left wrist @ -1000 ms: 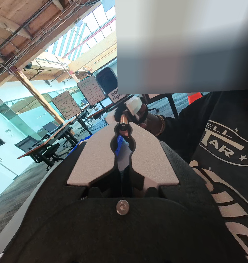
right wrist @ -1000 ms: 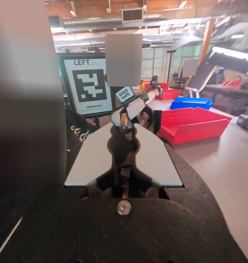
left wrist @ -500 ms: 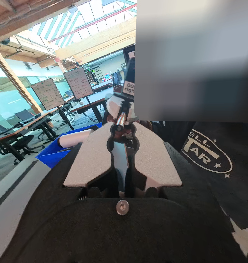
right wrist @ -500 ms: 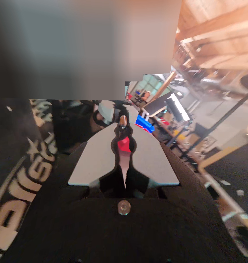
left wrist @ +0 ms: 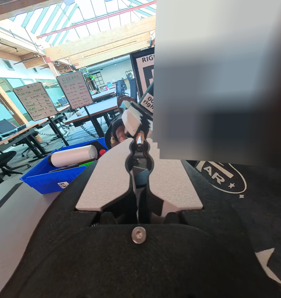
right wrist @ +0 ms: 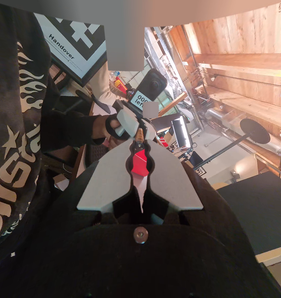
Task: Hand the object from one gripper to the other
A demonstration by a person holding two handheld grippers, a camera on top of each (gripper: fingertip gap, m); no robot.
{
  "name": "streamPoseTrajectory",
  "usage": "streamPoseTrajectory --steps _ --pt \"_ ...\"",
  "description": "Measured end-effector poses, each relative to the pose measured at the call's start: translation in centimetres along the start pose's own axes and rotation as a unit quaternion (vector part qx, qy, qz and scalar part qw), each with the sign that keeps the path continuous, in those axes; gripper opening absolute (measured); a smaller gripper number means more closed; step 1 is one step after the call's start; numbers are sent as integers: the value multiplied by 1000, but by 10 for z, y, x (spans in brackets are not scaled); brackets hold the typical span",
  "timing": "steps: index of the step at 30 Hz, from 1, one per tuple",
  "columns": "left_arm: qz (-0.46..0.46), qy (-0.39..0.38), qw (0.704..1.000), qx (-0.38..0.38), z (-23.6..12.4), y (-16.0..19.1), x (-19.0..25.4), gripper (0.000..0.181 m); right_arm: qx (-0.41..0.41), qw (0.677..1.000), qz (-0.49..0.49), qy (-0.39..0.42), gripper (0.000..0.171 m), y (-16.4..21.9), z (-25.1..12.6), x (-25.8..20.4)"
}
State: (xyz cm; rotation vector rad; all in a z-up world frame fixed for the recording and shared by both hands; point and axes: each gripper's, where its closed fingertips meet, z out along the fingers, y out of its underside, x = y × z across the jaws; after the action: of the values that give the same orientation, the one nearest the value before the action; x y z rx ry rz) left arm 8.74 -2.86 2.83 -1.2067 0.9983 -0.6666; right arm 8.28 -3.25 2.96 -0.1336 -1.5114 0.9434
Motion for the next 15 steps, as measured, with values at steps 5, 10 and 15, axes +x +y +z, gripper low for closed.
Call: streamPoseTrajectory --steps 5,10,15 --pt "79 -37 996 -3 -2 -1 -6 11 18 979 201 -28 21 -1 -1 6" --pt "136 -62 988 -24 -2 2 -9 11 11 898 430 -93 35 7 0 5" --pt "150 -62 986 -35 0 6 -8 11 18 874 471 -116 16 7 1 1"
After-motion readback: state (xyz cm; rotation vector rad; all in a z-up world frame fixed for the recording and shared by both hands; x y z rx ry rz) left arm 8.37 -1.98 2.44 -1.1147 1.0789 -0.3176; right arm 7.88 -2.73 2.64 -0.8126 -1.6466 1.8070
